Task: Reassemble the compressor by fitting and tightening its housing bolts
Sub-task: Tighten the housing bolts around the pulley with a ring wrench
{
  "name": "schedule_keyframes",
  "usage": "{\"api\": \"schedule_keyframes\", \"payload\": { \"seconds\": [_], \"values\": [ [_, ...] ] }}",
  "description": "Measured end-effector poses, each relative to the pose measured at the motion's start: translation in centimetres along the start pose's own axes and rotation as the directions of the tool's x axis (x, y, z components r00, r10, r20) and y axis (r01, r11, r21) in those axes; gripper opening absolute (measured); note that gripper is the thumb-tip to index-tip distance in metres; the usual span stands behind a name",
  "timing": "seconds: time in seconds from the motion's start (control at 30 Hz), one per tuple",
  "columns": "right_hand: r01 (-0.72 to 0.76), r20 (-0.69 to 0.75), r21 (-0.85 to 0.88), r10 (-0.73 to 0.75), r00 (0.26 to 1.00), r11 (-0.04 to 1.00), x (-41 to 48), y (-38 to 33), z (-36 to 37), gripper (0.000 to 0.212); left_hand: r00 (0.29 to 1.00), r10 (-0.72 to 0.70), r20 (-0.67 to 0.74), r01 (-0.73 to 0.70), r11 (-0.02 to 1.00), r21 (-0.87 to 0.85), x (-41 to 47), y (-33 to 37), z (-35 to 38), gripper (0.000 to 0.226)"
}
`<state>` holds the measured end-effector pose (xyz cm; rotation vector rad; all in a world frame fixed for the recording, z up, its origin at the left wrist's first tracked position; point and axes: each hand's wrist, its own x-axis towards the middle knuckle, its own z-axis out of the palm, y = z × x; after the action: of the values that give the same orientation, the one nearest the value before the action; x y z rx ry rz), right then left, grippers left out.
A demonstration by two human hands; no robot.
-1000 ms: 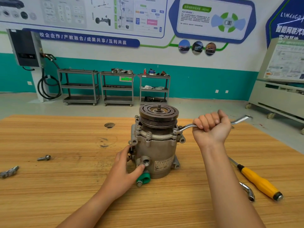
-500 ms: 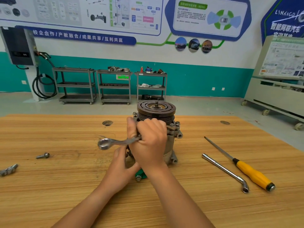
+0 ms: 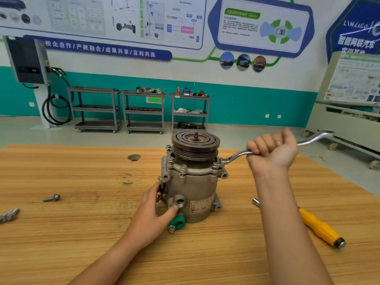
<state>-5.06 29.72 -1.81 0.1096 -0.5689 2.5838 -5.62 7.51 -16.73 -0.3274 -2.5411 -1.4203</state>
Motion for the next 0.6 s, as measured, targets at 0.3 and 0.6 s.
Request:
{"api": "schedule_keyframes", "payload": {
  "seconds": [0.3,0.6],
  "values": [
    [-0.209,-0.165,0.181,0.239,0.957,0.961,2.4,0.9,-1.3,0.057,1.0,-0.008,-0.001,0.008,1.0,-0.006,0.0,-0.1,0.0,0.077],
    [-0.216,-0.199,-0.022,0.208,0.958,0.976,0.7,4.2,0.4,0.046,1.0,-0.01,0.0,0.01,1.0,-0.027,-0.2,0.0,-0.2,0.076]
  ]
}}
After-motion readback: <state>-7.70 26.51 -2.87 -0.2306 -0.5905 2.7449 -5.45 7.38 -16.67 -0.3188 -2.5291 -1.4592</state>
